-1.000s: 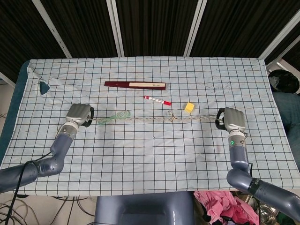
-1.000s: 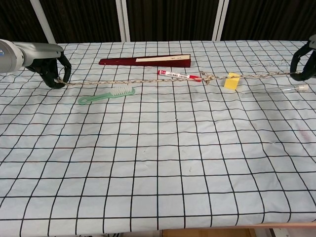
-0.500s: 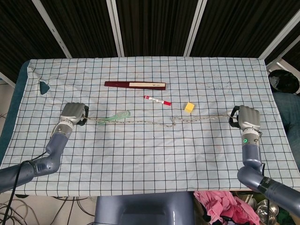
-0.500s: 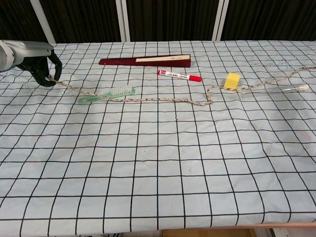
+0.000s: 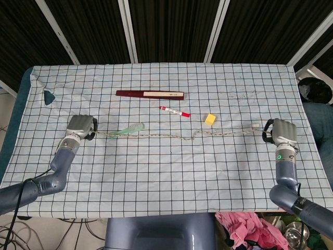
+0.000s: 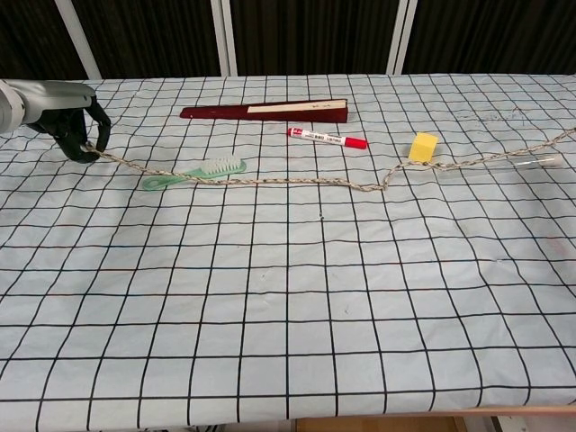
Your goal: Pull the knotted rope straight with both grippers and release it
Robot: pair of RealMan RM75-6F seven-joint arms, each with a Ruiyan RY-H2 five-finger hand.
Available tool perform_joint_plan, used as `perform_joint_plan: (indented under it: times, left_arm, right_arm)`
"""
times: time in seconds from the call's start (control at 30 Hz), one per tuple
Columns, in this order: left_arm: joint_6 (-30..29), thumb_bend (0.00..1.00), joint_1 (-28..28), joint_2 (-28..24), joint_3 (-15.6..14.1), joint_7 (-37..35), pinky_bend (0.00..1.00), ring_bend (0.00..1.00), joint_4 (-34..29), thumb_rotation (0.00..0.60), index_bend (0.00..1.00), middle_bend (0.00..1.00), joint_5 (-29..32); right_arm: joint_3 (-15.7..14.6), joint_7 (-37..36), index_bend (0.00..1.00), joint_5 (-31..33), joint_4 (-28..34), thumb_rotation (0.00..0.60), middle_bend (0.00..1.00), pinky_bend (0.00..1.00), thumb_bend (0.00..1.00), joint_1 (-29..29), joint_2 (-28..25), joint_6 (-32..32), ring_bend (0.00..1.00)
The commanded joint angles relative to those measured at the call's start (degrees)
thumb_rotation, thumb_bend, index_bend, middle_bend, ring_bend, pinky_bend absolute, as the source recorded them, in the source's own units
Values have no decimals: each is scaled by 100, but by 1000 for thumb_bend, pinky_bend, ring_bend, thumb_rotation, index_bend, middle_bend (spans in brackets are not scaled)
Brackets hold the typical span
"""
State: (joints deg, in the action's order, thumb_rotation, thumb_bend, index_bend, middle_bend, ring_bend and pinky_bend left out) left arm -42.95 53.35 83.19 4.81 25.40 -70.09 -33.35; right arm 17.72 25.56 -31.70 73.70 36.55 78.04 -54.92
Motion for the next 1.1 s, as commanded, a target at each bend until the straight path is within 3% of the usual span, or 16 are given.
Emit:
perform_joint_plan:
  times: [0.03,0.5,1.1]
  left_arm:
    - [0,494,-25,16,-9,9,1000,1000,77,600,645,1000,37]
    - [140,493,-181,145,-41,-87,1000,1000,396,600,649,1000,26]
    - [488,487,-391,939,-49,-537,1000,1000,1301,600,651,1000,-490]
  right_arm:
    - [8,-16,649,63,-91,600,968,978,504,-11,-19,17,1000]
    - [-123,-173,648,166,-464,600,968,979,505,-171,-37,242,1000]
    - [-294,-290,648,198,-1190,600,958,972,486,-136,446,785,1000]
